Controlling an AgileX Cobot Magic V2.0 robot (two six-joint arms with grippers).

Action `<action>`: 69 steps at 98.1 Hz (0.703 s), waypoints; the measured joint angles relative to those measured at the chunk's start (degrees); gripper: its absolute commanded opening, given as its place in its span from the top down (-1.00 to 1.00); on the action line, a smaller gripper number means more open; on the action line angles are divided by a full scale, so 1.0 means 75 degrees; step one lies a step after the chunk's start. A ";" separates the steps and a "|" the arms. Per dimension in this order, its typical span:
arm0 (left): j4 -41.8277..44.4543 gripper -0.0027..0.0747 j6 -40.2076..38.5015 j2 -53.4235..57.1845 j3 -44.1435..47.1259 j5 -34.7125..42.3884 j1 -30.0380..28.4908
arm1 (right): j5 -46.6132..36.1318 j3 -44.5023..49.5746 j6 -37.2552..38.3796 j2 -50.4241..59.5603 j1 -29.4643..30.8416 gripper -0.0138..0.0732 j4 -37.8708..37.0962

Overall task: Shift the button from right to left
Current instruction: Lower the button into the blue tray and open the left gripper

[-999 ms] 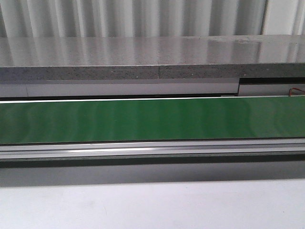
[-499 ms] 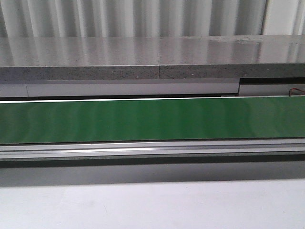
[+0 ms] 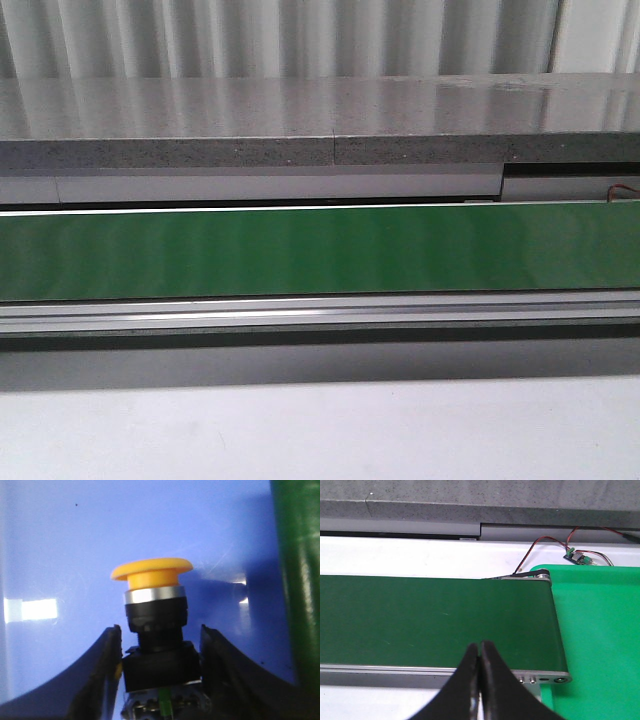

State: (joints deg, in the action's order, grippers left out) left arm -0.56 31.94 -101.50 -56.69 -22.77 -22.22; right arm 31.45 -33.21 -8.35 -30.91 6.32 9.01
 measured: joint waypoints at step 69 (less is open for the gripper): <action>0.0075 0.98 0.0072 -0.0016 -0.0011 0.0139 0.0000 | 0.0000 0.0000 0.0000 0.0000 0.0000 0.84 0.0000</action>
State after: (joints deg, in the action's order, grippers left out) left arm 0.00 32.48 -101.62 -56.77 -21.73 -22.22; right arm 31.45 -33.21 -8.35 -30.91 6.32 9.01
